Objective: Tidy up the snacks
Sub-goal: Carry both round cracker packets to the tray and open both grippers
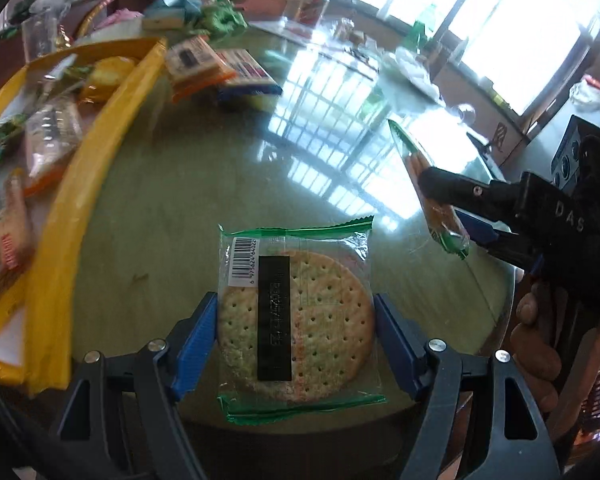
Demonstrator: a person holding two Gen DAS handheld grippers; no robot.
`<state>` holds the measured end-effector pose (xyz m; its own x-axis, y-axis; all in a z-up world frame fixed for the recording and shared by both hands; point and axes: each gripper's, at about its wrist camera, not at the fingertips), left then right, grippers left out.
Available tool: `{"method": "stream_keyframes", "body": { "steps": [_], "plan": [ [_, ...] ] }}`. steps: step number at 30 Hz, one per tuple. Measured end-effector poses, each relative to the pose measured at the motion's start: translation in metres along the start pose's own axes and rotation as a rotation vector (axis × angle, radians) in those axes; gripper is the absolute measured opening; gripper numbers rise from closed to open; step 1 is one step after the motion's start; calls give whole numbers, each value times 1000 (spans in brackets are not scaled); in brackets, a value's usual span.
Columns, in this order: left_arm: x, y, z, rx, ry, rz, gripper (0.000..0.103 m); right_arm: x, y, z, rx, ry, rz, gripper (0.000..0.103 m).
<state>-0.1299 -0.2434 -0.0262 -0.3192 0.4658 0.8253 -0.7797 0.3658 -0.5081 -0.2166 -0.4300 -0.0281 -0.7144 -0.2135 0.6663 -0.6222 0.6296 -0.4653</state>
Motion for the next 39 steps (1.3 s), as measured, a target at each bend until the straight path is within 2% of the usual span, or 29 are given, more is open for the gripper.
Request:
{"method": "stream_keyframes", "body": {
  "steps": [6,11,15,17,22,25,28,30,34,37,39],
  "plan": [
    [39,9,-30,96,38,70,76,0,4,-40,52,-43,17,76],
    [82,10,-57,161,27,167,76,-15,5,-83,117,-72,-12,76],
    [112,19,-90,218,-9,241,76,-22,11,-122,169,-121,-17,76],
    [121,23,-112,264,4,256,76,-30,16,-142,196,-158,-38,76],
    [146,29,-168,362,-8,322,76,-52,28,-184,271,-193,-77,76],
    [149,23,-195,401,-41,341,76,-68,33,-204,313,-203,-99,76],
    [141,11,-216,406,-79,319,76,-91,34,-217,325,-199,-137,76],
    [131,1,-223,394,-107,295,76,-108,38,-228,354,-165,-158,76],
    [112,-19,-229,379,-120,252,76,-140,35,-238,364,-115,-188,76],
    [105,-28,-226,368,-143,234,76,-158,24,-246,355,-113,-180,76],
    [91,-32,-230,379,-162,189,76,-170,17,-250,353,-111,-177,77]
  ]
}}
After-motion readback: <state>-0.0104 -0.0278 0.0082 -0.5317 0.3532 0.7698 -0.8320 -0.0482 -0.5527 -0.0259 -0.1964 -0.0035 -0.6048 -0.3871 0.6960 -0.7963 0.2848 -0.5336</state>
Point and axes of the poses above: each gripper's, at about its wrist camera, not at the fingertips, and x roughly against the way its jaws point, z to its right, y to its underside, and after that the axes turned 5 degrees about -y, right-handed
